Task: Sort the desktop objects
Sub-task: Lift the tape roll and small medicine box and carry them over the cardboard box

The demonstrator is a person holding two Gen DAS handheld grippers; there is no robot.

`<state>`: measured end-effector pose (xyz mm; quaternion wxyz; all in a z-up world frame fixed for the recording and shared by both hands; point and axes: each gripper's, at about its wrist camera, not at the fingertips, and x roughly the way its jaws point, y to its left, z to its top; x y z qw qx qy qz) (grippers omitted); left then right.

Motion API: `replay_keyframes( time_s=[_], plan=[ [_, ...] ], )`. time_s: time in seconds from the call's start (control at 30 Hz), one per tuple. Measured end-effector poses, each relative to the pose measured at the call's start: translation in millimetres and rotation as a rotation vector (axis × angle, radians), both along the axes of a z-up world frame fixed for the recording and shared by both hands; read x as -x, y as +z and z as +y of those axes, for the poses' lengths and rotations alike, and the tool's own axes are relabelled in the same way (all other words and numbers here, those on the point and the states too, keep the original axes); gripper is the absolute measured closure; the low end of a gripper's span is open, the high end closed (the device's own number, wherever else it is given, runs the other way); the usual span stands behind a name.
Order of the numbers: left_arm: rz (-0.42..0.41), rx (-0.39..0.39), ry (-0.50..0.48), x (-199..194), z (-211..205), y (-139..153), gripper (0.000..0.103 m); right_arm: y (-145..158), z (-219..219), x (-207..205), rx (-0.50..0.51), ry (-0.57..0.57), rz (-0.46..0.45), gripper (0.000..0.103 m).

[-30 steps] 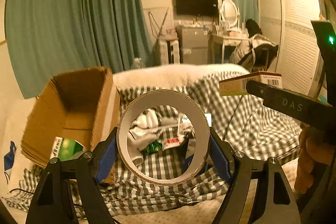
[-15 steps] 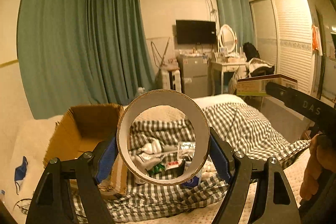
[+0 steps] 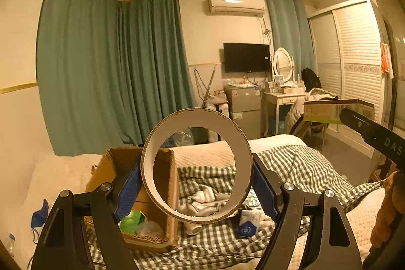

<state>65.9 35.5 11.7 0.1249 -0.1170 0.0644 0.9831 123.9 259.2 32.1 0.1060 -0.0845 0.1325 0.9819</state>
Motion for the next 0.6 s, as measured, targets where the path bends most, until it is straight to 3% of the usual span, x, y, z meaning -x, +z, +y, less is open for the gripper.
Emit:
replay_keyframes(
  time_s=[0.6],
  plan=[
    [0.072, -0.03, 0.031, 24.8, -51.7, 25.1, 0.023, 33.2, -77.5, 14.6, -0.108, 0.082, 0.068, 0.029]
  ],
)
